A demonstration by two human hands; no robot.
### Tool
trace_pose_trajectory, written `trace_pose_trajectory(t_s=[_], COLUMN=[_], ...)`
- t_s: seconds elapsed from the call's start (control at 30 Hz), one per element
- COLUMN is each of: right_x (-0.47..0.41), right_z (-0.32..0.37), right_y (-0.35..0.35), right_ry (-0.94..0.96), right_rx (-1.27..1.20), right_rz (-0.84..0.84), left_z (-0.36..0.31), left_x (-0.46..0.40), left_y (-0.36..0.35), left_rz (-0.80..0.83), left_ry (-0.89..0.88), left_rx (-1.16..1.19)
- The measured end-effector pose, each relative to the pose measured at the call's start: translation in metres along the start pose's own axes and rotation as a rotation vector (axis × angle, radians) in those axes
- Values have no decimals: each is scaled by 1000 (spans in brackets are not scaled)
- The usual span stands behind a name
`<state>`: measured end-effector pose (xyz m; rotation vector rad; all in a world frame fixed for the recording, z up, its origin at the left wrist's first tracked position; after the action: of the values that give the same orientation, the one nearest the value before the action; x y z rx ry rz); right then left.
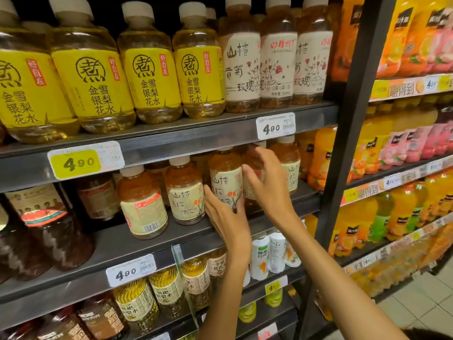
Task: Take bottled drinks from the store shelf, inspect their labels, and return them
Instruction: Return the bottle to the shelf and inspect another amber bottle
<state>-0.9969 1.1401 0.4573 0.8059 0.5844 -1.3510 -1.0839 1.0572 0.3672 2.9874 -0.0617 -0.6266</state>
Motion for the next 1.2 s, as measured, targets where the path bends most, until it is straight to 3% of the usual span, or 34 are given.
trace_pose_trajectory(t_s=[0.1, 0.2, 0.3, 0.37, 0.47, 0.67, 0.93, 1.07, 1.2], right_x=[-6, -26, -38, -36, -35, -27, 10, 29, 43], right_z=[-16, -34, -40, -47, -53, -43, -6, 17, 34], right_y=[35, 32, 5, -8, -8, 14, 60, 89, 101], right_ry=[-8, -103, -151, -187, -230, -296, -243, -301, -448], right_rx=[44, 79, 140, 182, 145, -167, -321, -422, -560], right_rz=[-178, -98, 84, 149, 124, 65, 1, -34, 38], left_z=[-17, -28, -25, -23, -20, -16, -25, -30, -40], left_x=[22, 38, 48, 50, 50, 44, 54, 72, 94], left_y=[16, -2, -33, -42, -45, -41, -16, 26, 71], left_rz=[-123, 16, 275, 336, 351, 338, 389, 471, 640], left_ry=[-230, -326, -279, -260, -231, -148, -152, -65, 20], left_rx=[47, 52, -12, -56, -38, 39, 100, 225, 327])
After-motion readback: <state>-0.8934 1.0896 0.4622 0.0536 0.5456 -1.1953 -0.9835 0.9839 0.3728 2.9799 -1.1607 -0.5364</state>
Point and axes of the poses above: each hand's wrist, its own x-axis away from the middle knuckle, its own y-axis out of the back of the hand, z = x × y, the point moved 8 cm from there along -x, towards the middle knuckle, and after that the axes turned 13 degrees about -z, right-handed, at the moved point
